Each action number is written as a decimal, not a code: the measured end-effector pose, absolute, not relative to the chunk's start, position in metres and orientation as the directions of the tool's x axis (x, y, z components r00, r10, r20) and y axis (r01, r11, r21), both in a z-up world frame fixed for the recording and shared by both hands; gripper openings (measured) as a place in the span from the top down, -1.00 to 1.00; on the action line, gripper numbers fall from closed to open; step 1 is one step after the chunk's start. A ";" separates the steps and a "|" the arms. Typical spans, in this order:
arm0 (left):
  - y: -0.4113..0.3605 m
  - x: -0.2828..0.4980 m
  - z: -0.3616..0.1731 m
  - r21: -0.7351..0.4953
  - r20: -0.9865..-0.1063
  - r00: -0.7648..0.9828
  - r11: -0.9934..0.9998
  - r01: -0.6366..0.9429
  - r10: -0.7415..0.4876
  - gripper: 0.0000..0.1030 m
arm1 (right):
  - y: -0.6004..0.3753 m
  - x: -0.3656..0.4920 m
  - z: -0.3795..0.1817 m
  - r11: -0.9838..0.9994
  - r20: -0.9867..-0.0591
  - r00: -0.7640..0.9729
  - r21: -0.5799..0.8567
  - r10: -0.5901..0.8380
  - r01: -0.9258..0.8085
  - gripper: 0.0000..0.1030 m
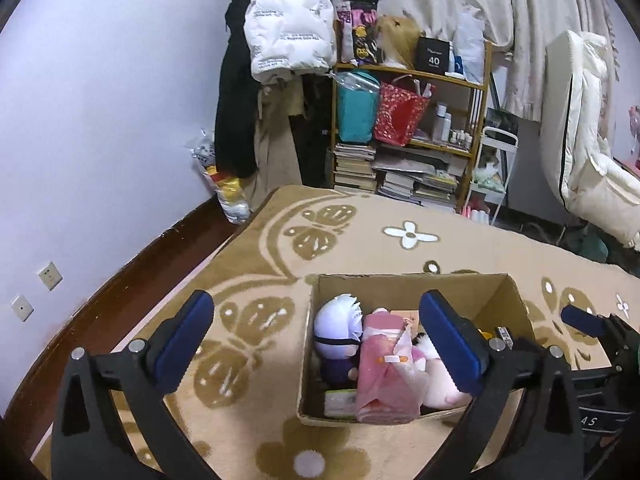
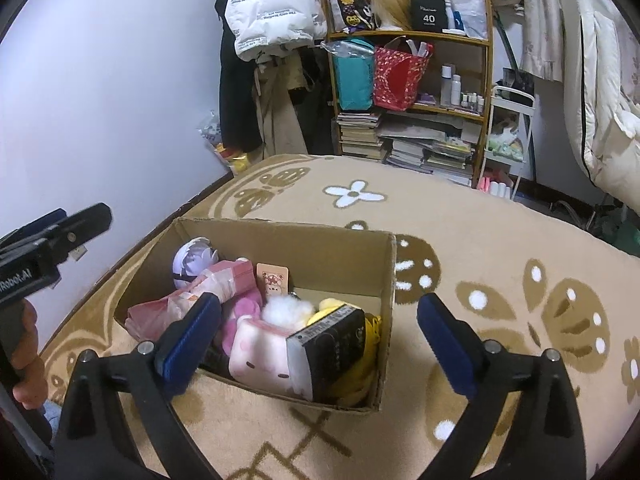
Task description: Organize soft objects
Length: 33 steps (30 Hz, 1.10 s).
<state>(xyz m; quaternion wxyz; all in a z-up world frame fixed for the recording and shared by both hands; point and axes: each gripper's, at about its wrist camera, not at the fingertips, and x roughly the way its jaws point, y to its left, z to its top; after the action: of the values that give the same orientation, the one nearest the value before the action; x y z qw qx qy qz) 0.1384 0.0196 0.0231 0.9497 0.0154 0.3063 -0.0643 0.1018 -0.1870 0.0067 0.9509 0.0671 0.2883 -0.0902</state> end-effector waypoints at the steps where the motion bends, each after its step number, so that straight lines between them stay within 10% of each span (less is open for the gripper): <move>1: 0.020 0.136 0.024 -0.008 -0.582 0.806 0.992 0.127 -0.108 -0.98 | -0.187 0.100 0.007 0.974 -0.560 0.817 0.076 -0.136 0.214 -1.00; 33: 0.031 0.028 0.076 0.079 -0.507 0.856 0.984 0.158 -0.097 -0.99 | -0.165 0.008 0.054 0.964 -0.444 0.892 0.184 -0.091 0.190 -1.00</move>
<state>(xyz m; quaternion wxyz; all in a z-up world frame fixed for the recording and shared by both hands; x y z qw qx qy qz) 0.0284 0.0308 0.0755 0.9616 0.0588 0.2596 -0.0663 0.0076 -0.1651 0.0539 0.9660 0.1120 0.2211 -0.0729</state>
